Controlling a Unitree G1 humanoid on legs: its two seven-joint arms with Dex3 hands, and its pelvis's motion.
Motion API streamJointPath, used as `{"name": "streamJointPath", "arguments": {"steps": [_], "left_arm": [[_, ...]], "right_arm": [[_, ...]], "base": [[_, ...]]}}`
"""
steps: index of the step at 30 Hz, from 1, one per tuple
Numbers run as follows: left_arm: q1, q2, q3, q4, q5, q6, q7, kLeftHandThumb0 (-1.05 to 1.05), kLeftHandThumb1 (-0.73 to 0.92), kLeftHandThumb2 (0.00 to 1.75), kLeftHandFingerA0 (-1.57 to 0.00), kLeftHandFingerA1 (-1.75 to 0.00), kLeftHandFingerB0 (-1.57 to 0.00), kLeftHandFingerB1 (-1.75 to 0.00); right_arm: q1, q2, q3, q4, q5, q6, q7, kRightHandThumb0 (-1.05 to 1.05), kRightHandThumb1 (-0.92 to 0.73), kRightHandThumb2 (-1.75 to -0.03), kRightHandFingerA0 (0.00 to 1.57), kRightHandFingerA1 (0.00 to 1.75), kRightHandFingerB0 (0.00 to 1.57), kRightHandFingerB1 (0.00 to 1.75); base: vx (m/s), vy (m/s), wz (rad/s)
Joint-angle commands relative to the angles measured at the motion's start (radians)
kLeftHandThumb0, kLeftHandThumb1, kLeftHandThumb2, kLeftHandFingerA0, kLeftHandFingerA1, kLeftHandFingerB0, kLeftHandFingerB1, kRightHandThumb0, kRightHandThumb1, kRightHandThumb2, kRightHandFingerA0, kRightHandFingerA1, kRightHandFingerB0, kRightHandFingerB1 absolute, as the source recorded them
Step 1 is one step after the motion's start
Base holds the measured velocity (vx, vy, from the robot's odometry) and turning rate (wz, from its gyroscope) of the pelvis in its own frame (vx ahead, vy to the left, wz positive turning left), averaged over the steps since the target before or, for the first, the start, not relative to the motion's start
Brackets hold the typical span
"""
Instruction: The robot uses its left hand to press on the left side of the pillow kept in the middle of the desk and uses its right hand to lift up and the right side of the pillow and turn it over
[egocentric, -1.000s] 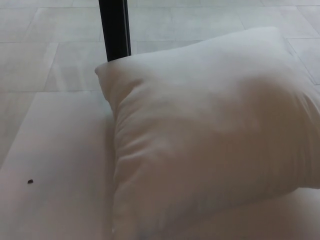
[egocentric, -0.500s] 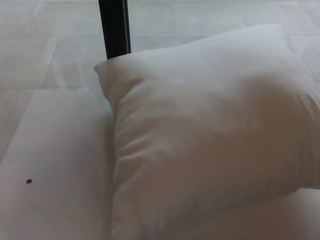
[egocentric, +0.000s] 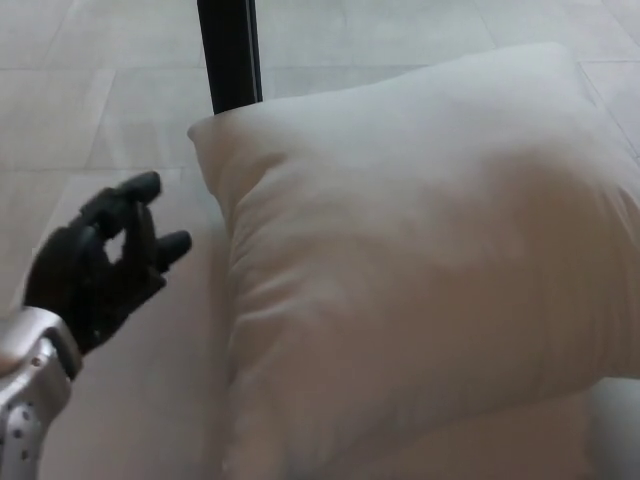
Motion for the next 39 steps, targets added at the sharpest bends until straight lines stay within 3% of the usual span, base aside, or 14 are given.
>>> {"name": "streamJointPath", "arguments": {"steps": [1, 6, 12, 13, 14, 18, 22, 23, 26, 27, 33, 37, 38, 39], "left_arm": [[0.025, -0.042, -0.067, 0.044, 0.074, 0.086, 0.073, -0.87, 0.76, 1.15, -0.16, -0.56, -0.05, -0.34], [0.047, -0.109, -0.114, 0.079, 0.11, 0.079, 0.114, -0.92, 0.92, 0.79, -0.18, -0.48, -0.09, -0.23], [0.032, -0.201, -0.15, 0.148, 0.153, 0.072, 0.166, -0.92, 0.8, 1.17, -0.16, -0.55, -0.06, -0.21], [0.03, -0.212, -0.155, 0.158, 0.159, 0.069, 0.17, -0.94, 0.8, 1.14, -0.13, -0.54, -0.04, -0.21], [0.038, -0.227, -0.162, 0.163, 0.163, 0.061, 0.17, -0.93, 0.8, 1.14, -0.16, -0.56, -0.04, -0.19], [0.038, -0.276, -0.168, 0.196, 0.167, 0.047, 0.18, -0.92, 0.92, 0.78, -0.13, -0.51, 0.0, -0.02], [0.044, -0.37, -0.126, 0.215, 0.134, 0.022, 0.227, -1.05, 0.74, 1.13, -0.12, -0.46, 0.0, 0.0], [0.043, -0.384, -0.128, 0.217, 0.136, 0.016, 0.221, -1.05, 0.92, 0.73, -0.06, -0.48, 0.0, 0.0], [0.027, -0.418, -0.148, 0.233, 0.142, -0.002, 0.197, -1.04, 0.73, 1.1, -0.1, -0.46, 0.0, 0.0], [0.012, -0.446, -0.155, 0.236, 0.15, 0.015, 0.227, -1.05, 0.72, 1.1, -0.1, -0.48, 0.0, 0.0], [-0.011, -0.522, -0.185, 0.29, 0.205, -0.058, 0.3, -0.85, 0.92, 0.69, -0.13, -0.55, 0.0, 0.0], [0.017, -0.54, -0.24, 0.306, 0.245, -0.135, 0.306, -0.59, 0.86, 0.95, -0.02, -0.51, 0.0, 0.0], [-0.007, -0.53, -0.284, 0.341, 0.286, -0.117, 0.315, -0.87, 0.81, 0.99, -0.11, -0.57, 0.0, 0.0], [-0.019, -0.532, -0.296, 0.35, 0.293, -0.096, 0.322, -0.67, 0.92, 0.71, -0.1, -0.61, 0.0, 0.0]], "right_arm": [[-0.006, 0.051, 0.021, 0.002, -0.039, 0.114, -0.025, -1.05, -0.81, -1.22, 0.38, 0.57, 0.17, 0.42], [-0.021, 0.081, 0.052, 0.023, -0.078, 0.116, -0.021, -1.05, -0.79, -1.22, 0.35, 0.56, 0.15, 0.41], [-0.015, 0.123, 0.103, 0.015, -0.104, 0.116, 0.002, -0.96, -0.76, -1.2, 0.28, 0.56, 0.12, 0.39], [-0.011, 0.128, 0.111, 0.01, -0.108, 0.113, 0.008, -1.04, -0.92, -0.77, 0.32, 0.48, 0.17, 0.28], [0.003, 0.135, 0.122, -0.013, -0.111, 0.116, 0.014, -0.97, -0.78, -1.21, 0.29, 0.55, 0.09, 0.36], [0.016, 0.152, 0.16, -0.095, -0.118, 0.111, 0.043, -0.96, -0.76, -1.21, 0.3, 0.55, 0.11, 0.33], [-0.023, 0.196, 0.203, -0.186, -0.097, 0.121, 0.091, -0.99, -0.75, -1.2, 0.23, 0.53, 0.11, 0.28], [-0.03, 0.204, 0.213, -0.212, -0.091, 0.132, 0.104, -1.05, -0.92, -0.77, 0.26, 0.45, 0.09, 0.27], [-0.05, 0.23, 0.259, -0.29, -0.087, 0.139, 0.131, -1.02, -0.92, -0.79, 0.26, 0.46, 0.09, 0.28], [-0.06, 0.255, 0.286, -0.313, -0.081, 0.132, 0.144, -1.04, -0.83, -1.24, 0.25, 0.58, 0.05, 0.25], [-0.079, 0.314, 0.398, -0.372, -0.123, 0.126, 0.139, -1.05, -0.72, -1.17, 0.29, 0.61, 0.08, 0.33], [-0.082, 0.362, 0.483, -0.327, -0.209, 0.031, 0.099, -1.05, -0.71, -1.16, 0.58, 0.92, 0.08, 0.38], [-0.088, 0.358, 0.521, -0.318, -0.228, 0.04, 0.125, -1.05, -0.9, -0.69, 0.12, 0.56, 0.08, 0.35], [-0.088, 0.363, 0.539, -0.307, -0.239, 0.03, 0.129, -0.4, -0.31, -1.02, 0.02, 0.54, 0.0, 0.52]], "base": [[0.0, 0.0, 0.0], [0.0, 0.0, 0.0], [0.0, 0.0, 0.0], [0.0, 0.0, 0.0], [0.0, 0.0, 0.0], [0.0, 0.0, 0.0], [0.0, 0.0, 0.0], [0.0, 0.0, 0.0], [0.0, 0.0, 0.0], [0.0, 0.0, 0.0], [0.0, 0.0, 0.0], [0.0, 0.0, 0.0], [0.0, 0.0, 0.0], [0.0, 0.0, 0.0]]}}
